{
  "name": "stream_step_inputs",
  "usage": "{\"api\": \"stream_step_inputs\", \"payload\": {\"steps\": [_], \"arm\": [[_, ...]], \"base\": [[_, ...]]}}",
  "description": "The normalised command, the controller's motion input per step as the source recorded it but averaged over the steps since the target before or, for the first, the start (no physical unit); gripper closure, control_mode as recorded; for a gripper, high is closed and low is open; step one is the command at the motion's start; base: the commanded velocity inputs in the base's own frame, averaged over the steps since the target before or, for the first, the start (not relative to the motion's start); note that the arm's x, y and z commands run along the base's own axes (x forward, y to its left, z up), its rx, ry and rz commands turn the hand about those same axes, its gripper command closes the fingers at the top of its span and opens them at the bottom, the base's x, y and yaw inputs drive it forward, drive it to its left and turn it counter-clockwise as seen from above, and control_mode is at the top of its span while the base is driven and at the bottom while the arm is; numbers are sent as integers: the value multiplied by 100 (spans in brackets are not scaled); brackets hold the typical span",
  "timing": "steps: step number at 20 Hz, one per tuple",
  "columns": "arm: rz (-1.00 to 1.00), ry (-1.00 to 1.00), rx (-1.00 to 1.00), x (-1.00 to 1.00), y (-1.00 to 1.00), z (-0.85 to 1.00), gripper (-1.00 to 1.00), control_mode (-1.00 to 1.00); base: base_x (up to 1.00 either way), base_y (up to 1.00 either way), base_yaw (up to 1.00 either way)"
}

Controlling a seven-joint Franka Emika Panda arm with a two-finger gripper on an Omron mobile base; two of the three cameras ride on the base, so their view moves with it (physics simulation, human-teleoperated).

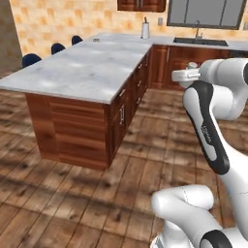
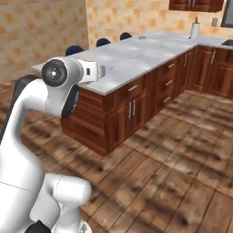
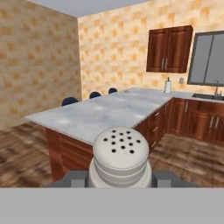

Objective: Retrieve the shaker from the cabinet and place it next the steak on a plate on the dining table.

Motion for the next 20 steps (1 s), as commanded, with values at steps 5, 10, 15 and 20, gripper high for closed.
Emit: {"api": "stream_step_inputs", "payload": {"steps": [5, 10, 15, 20], "arm": [[0, 0, 0, 0, 0, 0, 100, 100], [0, 0, 0, 0, 0, 0, 100, 100], [0, 0, 0, 0, 0, 0, 100, 100], [0, 0, 0, 0, 0, 0, 100, 100]], "base": [[90, 94, 14], [94, 93, 13], [86, 91, 12], [80, 87, 11]]}}
